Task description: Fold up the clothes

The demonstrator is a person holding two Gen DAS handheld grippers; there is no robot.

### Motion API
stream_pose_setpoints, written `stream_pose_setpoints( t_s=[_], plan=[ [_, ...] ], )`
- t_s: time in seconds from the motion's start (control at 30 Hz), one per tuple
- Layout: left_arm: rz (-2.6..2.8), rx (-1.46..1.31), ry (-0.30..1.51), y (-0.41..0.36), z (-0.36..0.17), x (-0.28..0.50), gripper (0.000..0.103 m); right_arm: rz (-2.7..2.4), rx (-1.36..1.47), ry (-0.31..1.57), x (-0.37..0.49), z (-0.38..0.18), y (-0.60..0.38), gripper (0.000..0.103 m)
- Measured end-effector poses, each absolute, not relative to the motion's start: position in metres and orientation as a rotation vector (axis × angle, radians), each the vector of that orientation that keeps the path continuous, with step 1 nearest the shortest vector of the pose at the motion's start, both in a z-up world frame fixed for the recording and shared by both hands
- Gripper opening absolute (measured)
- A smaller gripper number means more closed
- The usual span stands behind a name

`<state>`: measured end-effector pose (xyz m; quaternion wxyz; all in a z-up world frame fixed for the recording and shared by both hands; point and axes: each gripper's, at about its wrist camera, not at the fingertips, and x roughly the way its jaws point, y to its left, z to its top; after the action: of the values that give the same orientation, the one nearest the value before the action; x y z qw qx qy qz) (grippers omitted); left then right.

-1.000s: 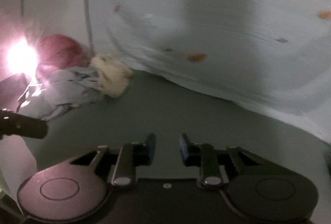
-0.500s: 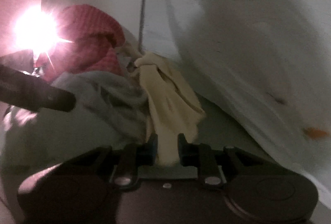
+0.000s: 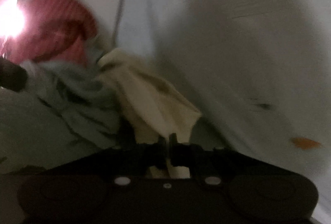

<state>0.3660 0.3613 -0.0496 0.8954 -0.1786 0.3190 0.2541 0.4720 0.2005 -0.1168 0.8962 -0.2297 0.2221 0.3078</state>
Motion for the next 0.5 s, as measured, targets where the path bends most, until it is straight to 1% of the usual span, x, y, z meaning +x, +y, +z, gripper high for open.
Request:
stream_pose_setpoints(
  t_s=[0.1, 0.23, 0.33, 0.5],
  plan=[
    [0.488, -0.319, 0.618, 0.315, -0.028, 0.357, 0.103, 0.586, -0.465, 0.402, 0.435, -0.086, 0.135, 0.003],
    [0.455, -0.259, 0.576, 0.244, -0.007, 0.33, 0.103, 0.49, -0.541, 0.322, 0.362, -0.056, 0.025, 0.003],
    [0.425, -0.261, 0.595, 0.184, -0.003, 0.3, 0.103, 0.412, -0.577, 0.355, 0.318, -0.048, -0.057, 0.003],
    [0.328, -0.284, 0.691, 0.092, -0.021, 0.257, 0.103, 0.322, -0.541, 0.479, 0.287, -0.06, -0.145, 0.004]
  ],
)
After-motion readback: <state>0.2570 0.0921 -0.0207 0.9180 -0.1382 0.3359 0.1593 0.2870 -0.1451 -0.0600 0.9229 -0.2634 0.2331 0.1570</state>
